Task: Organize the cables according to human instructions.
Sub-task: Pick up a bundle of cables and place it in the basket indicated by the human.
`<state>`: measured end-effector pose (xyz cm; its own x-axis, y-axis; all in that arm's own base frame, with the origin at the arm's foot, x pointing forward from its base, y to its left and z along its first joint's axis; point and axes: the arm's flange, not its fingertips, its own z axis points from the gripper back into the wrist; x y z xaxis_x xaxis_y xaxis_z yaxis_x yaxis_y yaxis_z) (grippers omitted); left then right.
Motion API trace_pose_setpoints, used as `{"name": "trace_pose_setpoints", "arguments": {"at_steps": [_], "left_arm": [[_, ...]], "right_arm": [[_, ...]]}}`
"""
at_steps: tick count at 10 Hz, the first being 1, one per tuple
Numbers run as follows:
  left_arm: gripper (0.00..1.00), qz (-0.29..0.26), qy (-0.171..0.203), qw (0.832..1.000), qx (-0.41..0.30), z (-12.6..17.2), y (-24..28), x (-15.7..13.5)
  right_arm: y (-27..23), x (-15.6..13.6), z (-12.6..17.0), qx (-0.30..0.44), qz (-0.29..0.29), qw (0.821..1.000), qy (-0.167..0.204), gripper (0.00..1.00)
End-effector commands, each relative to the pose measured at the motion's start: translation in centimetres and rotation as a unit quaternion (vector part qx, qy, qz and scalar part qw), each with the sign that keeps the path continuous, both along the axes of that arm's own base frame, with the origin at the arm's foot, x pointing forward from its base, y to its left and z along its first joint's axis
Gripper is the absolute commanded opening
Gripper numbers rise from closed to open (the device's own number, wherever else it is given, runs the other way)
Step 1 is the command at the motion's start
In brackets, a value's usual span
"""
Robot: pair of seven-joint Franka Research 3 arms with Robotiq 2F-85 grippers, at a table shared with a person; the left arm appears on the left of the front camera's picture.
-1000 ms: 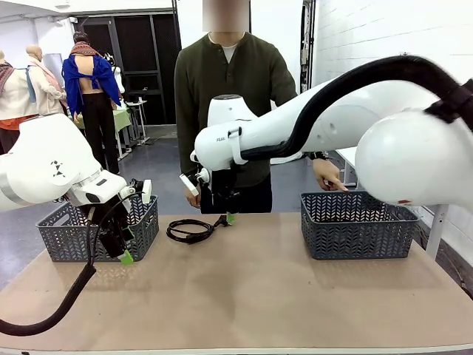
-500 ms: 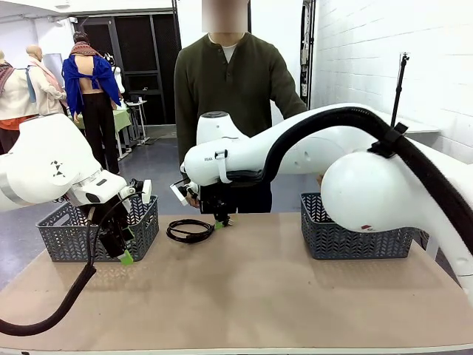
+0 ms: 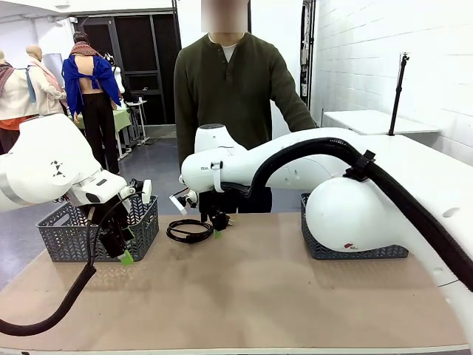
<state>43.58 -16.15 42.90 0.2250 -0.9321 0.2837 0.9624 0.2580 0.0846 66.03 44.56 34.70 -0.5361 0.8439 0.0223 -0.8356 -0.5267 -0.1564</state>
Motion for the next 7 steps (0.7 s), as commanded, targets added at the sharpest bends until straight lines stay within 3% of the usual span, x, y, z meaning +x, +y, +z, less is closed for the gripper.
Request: {"name": "trace_pose_setpoints", "arguments": {"at_steps": [1, 7], "left_arm": [[1.00, 0.001, 0.001, 1.000, 0.004, 0.2, 0.0, 0.0], [1.00, 0.001, 0.001, 1.000, 0.004, 0.2, 0.0, 0.0]], "right_arm": [[1.9, 2.7, 0.2, -0.001, 0.017, 1.000, 0.013, 1.00], [3.8, 4.5, -2.3, -0.012, 0.006, 1.000, 0.022, 1.00]]}}
